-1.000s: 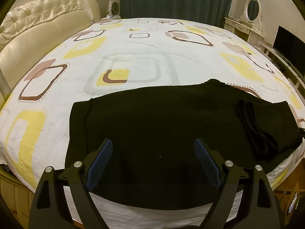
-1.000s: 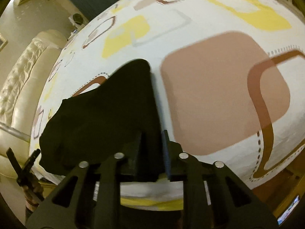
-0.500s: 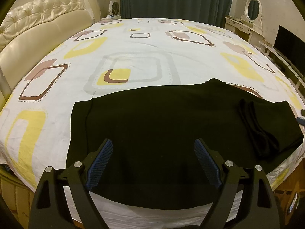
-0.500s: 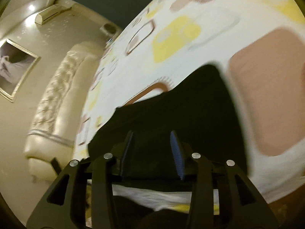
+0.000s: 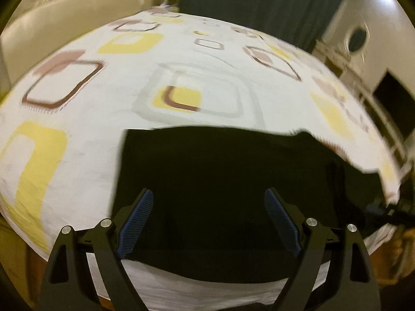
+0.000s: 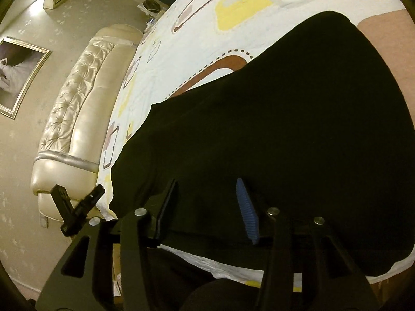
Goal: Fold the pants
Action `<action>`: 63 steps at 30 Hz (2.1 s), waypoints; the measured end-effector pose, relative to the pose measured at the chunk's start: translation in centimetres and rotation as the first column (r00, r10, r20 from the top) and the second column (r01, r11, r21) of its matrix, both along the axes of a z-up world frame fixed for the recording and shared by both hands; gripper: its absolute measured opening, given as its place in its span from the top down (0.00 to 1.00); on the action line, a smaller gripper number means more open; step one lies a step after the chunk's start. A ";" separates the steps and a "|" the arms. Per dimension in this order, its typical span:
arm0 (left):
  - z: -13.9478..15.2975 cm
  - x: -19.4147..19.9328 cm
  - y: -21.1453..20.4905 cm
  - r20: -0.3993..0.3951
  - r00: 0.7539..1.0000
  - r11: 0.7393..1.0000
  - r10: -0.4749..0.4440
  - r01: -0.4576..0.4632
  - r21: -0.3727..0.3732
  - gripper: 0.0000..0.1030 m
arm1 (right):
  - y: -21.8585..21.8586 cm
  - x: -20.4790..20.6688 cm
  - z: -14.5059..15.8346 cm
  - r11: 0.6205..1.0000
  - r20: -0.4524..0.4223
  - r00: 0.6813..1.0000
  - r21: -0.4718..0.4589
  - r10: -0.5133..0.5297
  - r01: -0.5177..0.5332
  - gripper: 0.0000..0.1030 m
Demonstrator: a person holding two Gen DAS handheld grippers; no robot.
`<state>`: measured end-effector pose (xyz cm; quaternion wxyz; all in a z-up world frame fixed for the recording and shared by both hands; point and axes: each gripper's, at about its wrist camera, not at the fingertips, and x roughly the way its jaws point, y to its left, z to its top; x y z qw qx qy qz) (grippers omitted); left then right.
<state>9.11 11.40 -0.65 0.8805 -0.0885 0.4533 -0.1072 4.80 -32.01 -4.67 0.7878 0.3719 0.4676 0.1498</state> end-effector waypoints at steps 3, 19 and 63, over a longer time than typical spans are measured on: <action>-1.2 1.4 5.4 -0.061 0.997 0.992 0.056 -0.062 -0.110 0.16 | 0.2 0.0 -0.1 1.000 0.005 1.000 0.000 0.002 -0.002 0.50; -6.3 5.1 6.0 -0.166 0.977 0.951 -0.133 0.078 -0.300 0.27 | 0.9 -0.1 0.4 1.000 0.032 0.999 -0.013 0.005 -0.005 0.35; 12.7 0.7 -18.1 -0.016 0.953 0.950 -0.304 0.301 -0.086 0.80 | -5.4 -6.2 5.6 0.982 0.158 0.970 -0.004 -0.186 0.189 0.22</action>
